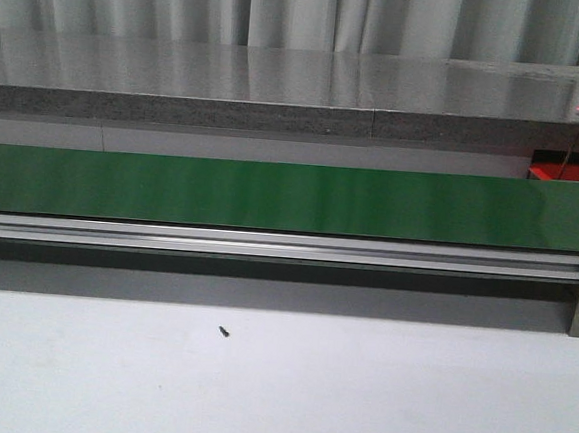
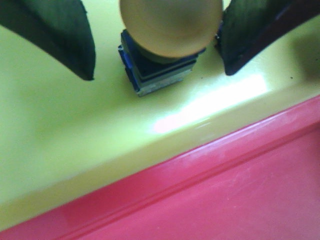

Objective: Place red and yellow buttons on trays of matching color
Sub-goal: 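Place the second yellow button in the yellow tray and release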

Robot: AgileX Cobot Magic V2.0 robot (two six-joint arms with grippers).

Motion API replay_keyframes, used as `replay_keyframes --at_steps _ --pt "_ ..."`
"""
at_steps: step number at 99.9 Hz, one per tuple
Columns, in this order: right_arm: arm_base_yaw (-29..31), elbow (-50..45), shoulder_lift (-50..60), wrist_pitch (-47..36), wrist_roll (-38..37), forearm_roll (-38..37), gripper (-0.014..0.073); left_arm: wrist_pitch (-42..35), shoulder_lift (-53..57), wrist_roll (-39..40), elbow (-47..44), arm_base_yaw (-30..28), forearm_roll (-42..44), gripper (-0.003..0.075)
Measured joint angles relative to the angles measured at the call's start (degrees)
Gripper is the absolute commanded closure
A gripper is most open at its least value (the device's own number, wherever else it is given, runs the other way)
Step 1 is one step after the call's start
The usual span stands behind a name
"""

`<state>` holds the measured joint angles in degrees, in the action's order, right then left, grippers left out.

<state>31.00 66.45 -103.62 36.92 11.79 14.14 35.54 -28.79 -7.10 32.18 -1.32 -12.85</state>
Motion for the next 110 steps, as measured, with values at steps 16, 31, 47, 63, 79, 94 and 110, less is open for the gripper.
replay_keyframes --at_steps 16,31,47,63,79,94,110 --pt "0.0 -0.03 2.04 0.0 0.0 -0.24 0.0058 0.0 0.0 0.0 0.0 0.0 0.0 0.074" --pt "0.0 -0.12 7.18 0.46 0.0 -0.24 0.0058 -0.04 0.0 0.0 0.0 0.0 0.0 0.074" --pt "-1.81 -0.12 13.55 2.03 0.0 -1.35 0.0214 -0.04 0.0 0.0 0.0 0.0 0.0 0.074" --pt "-6.16 -0.69 20.63 2.71 0.0 -2.51 0.0587 -0.04 0.0 0.0 0.0 0.0 0.0 0.074" --pt "-11.31 -5.17 28.13 1.84 0.0 -3.0 0.066 -0.04 0.0 0.0 0.0 0.0 0.0 0.074" --pt "-17.29 -11.94 35.55 -2.85 0.0 -3.34 0.066 -0.04 0.0 0.0 0.0 0.0 0.0 0.074" --pt "-22.6 -19.16 43.23 -6.63 0.0 -3.4 0.066 -0.14 0.0 0.0 0.0 0.0 0.0 0.074"
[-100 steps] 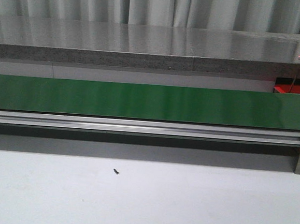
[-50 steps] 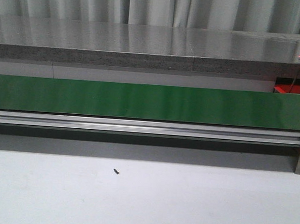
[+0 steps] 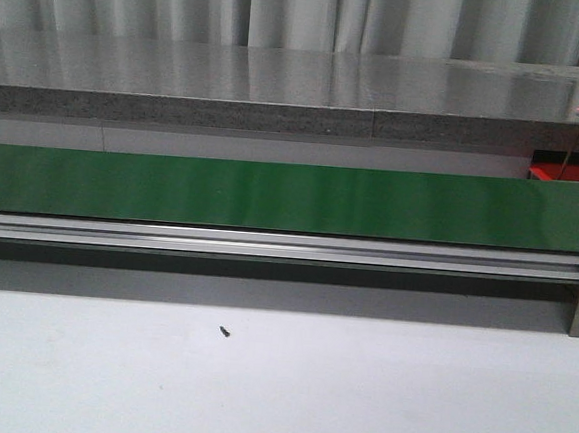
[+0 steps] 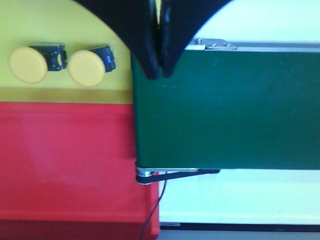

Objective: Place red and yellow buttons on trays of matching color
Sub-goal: 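Place the second yellow button in the yellow tray and release, then grasp a red button from the cluster with the left gripper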

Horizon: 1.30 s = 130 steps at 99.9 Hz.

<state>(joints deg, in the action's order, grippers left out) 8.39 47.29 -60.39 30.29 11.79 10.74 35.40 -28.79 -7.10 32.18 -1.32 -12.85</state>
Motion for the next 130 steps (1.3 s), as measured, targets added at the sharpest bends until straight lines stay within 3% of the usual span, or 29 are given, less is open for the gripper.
replay_keyframes --at_steps 32,61,130 --pt "-3.62 -11.42 10.72 -2.52 0.0 0.0 0.066 0.1 0.0 0.0 0.0 0.0 0.0 0.074" --pt "-3.62 -12.92 13.14 -3.27 0.0 0.0 0.0664 1.7 -3.3 4.15 4.45 -2.57 1.95 0.074" --pt "-3.62 -12.95 13.14 -3.3 0.0 0.0 0.0664 2.54 -38.08 4.67 24.57 -24.19 1.6 0.0738"
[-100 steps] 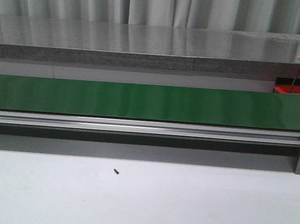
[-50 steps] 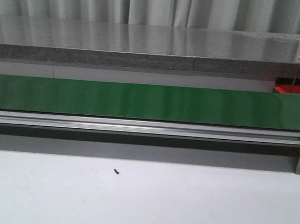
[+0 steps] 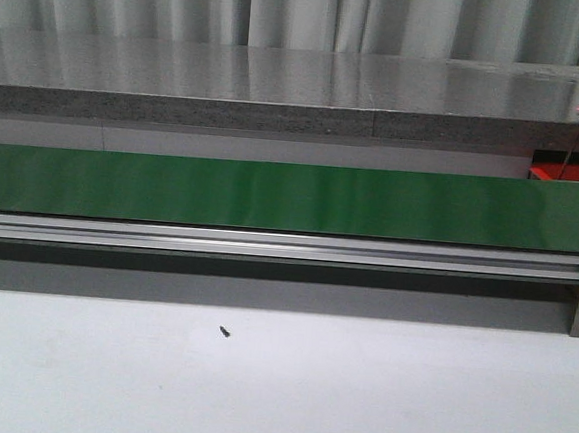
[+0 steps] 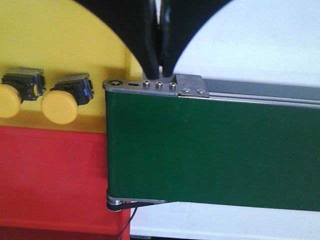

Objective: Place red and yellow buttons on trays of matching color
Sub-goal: 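Grasp a red button from the cluster with the left gripper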

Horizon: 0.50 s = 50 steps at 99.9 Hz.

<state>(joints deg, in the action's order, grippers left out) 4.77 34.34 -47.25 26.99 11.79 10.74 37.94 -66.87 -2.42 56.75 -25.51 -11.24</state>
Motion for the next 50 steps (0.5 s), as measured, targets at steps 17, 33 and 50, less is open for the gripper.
replay_keyframes --at_steps 17,33,50 --pt "0.0 0.0 0.0 0.0 0.0 0.0 0.0664 2.05 -9.92 0.0 4.79 -7.05 -2.24 0.0584" --pt "0.0 0.0 0.0 0.0 0.0 0.0 0.0664 4.86 -17.55 -0.99 9.29 -10.63 -3.77 0.0265" --pt "0.0 0.0 0.0 0.0 0.0 0.0 0.0664 5.37 -24.09 -1.44 13.5 -10.99 -3.76 0.0101"
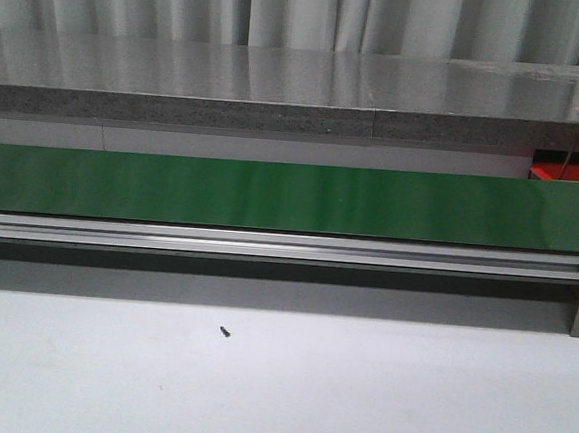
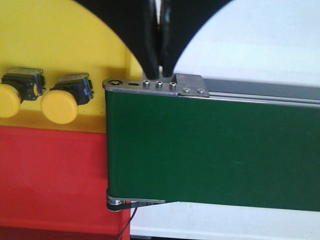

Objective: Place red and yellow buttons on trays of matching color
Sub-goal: 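Grasp a red button from the cluster with the left gripper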

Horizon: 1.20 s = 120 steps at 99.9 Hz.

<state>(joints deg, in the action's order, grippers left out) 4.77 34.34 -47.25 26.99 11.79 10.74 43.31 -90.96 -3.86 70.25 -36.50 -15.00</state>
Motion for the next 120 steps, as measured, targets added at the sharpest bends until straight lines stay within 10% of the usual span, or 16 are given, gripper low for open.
replay_keyframes --at_steps 67,120 --pt "0.0 0.0 0.0 -0.09 0.0 0.0 0.0664 5.78 -21.46 -0.07 14.89 0.0 1.47 0.0118" --pt "0.0 0.0 0.0 -0.09 0.0 0.0 0.0664 4.28 -24.08 -0.07 15.24 0.0 2.21 0.0524"
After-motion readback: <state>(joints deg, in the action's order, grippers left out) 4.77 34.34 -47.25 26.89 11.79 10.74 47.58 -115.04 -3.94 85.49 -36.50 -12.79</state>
